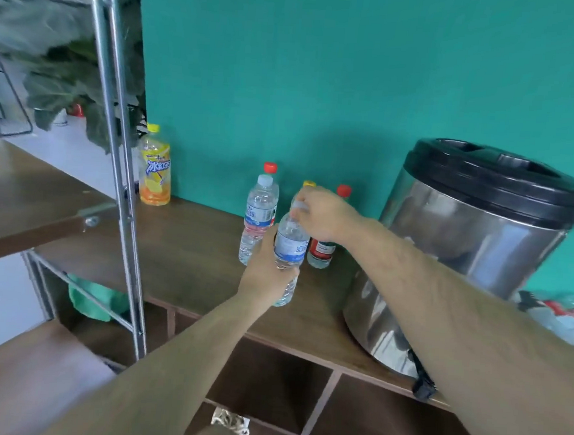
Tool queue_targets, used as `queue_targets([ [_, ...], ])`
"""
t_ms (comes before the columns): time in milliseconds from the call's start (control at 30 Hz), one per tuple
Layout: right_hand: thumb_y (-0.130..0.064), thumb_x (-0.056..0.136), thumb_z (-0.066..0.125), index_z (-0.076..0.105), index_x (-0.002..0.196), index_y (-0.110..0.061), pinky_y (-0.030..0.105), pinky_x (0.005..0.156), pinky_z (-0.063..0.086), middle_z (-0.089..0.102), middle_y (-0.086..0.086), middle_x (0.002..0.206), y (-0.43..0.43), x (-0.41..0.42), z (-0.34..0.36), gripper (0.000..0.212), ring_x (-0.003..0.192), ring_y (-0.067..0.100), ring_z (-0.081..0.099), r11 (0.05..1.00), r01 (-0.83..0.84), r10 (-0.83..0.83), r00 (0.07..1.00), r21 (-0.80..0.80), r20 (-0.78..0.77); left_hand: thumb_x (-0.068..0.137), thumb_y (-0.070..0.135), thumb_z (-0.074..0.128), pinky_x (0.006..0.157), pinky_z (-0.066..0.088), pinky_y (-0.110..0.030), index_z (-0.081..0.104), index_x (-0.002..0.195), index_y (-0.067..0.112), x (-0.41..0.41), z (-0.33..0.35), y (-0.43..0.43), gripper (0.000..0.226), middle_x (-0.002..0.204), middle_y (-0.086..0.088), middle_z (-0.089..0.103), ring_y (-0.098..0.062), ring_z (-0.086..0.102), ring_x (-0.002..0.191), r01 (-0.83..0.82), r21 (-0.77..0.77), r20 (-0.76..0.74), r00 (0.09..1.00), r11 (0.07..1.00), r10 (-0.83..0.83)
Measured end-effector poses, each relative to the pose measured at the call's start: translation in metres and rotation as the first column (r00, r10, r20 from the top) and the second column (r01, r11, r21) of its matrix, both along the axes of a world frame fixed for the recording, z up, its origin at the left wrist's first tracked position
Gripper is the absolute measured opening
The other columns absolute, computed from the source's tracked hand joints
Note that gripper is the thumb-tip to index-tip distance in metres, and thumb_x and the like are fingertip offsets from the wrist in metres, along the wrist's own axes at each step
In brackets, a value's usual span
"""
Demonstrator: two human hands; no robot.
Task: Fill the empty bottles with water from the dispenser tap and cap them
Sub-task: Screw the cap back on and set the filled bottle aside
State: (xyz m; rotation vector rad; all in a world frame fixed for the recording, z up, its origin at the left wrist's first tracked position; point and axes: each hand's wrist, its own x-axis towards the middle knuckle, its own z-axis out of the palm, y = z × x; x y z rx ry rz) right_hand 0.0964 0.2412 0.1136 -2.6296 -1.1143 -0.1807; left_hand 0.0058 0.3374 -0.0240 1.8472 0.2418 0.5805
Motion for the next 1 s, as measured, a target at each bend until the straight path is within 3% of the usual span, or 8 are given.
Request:
queue_targets([
  [100,-0.022,0.093,0.074,0.054,0.138,-0.011,0.023,0.086,0.041,0.055,0.007,0.125,0.001,0.002,-0.022,0.051,0.105,0.018,0.052,0.97,0.021,0.006,0.994,0.244,-0.109,0.083,0.022,0.078,0.105,0.048,-0.034,0.04,0.145,0.043,0.017,-0.006,0.004,0.076,0.131,0.019,0.061,-0.005,0.059,0.12,-0.032,0.016,0.021,0.999,0.999,0.032],
  [200,-0.008,0.085,0.081,0.041,0.153,-0.024,0.003,0.075,0.036,0.05,-0.001,0.136,-0.004,0.006,-0.051,0.08,0.108,0.011,0.052,0.928,0.029,0.038,0.985,0.371,-0.17,0.088,0.019,0.073,0.099,0.046,-0.025,0.039,0.145,0.043,0.031,-0.01,0.008,0.07,0.13,0.019,0.061,-0.002,0.057,0.118,-0.059,0.086,0.057,0.997,0.995,0.054],
  [333,-0.005,0.087,0.075,0.039,0.148,-0.037,0.007,0.06,0.041,0.06,-0.003,0.131,-0.001,0.021,-0.062,0.078,0.078,0.004,0.059,0.87,0.102,0.002,0.978,0.483,-0.21,0.087,0.023,0.074,0.089,0.053,-0.036,0.041,0.141,0.033,0.051,-0.014,0.012,0.064,0.119,0.007,0.066,-0.015,0.061,0.109,-0.151,0.213,0.014,0.988,0.965,0.151],
  [533,-0.005,0.088,0.074,0.036,0.147,-0.047,0.018,0.07,0.051,0.059,-0.005,0.137,0.007,0.031,-0.068,0.082,0.101,0.015,0.067,0.828,0.141,0.003,0.966,0.542,-0.257,0.091,0.017,0.072,0.094,0.05,-0.042,0.04,0.145,0.02,0.069,-0.007,0.009,0.063,0.13,-0.005,0.058,-0.025,0.056,0.118,-0.182,0.322,-0.045,0.977,0.929,0.207],
  [733,-0.009,0.098,0.067,0.018,0.162,-0.042,0.023,0.066,0.042,0.051,0.0,0.137,-0.003,0.019,-0.057,0.087,0.067,0.001,0.051,0.901,0.145,-0.036,0.964,0.408,-0.263,0.091,0.019,0.071,0.094,0.051,-0.043,0.04,0.145,0.019,0.061,0.004,0.006,0.062,0.133,-0.006,0.053,-0.025,0.056,0.119,-0.159,0.347,-0.123,0.969,0.924,0.213],
  [833,-0.023,0.105,0.059,0.012,0.165,-0.035,0.031,0.085,0.046,0.036,0.007,0.158,-0.016,-0.005,-0.045,0.077,0.095,0.018,0.065,0.927,0.155,-0.086,0.975,0.343,-0.207,0.094,0.022,0.068,0.092,0.048,-0.037,0.047,0.14,0.017,0.037,0.012,0.005,0.051,0.129,-0.003,0.053,-0.022,0.052,0.121,-0.188,0.382,-0.052,0.973,0.905,0.224],
  [900,-0.029,0.107,0.054,0.034,0.158,-0.024,0.039,0.094,0.05,0.048,0.012,0.145,-0.03,-0.026,-0.036,0.054,0.109,0.028,0.063,0.915,0.152,-0.117,0.987,0.373,-0.114,0.095,0.02,0.067,0.088,0.046,-0.036,0.052,0.137,0.017,0.015,0.025,0.0,0.044,0.125,-0.003,0.054,-0.021,0.052,0.117,-0.203,0.424,0.051,0.978,0.883,0.201],
  [1000,-0.031,0.108,0.051,0.057,0.128,-0.016,0.043,0.088,0.05,0.06,0.002,0.11,-0.065,-0.07,-0.026,0.026,0.099,0.023,0.062,0.873,0.1,-0.117,0.993,0.478,0.006,0.094,0.015,0.067,0.086,0.047,-0.037,0.053,0.137,0.016,-0.021,0.047,-0.024,0.045,0.126,-0.003,0.054,-0.021,0.053,0.112,-0.161,0.49,0.134,0.985,0.857,0.109],
])
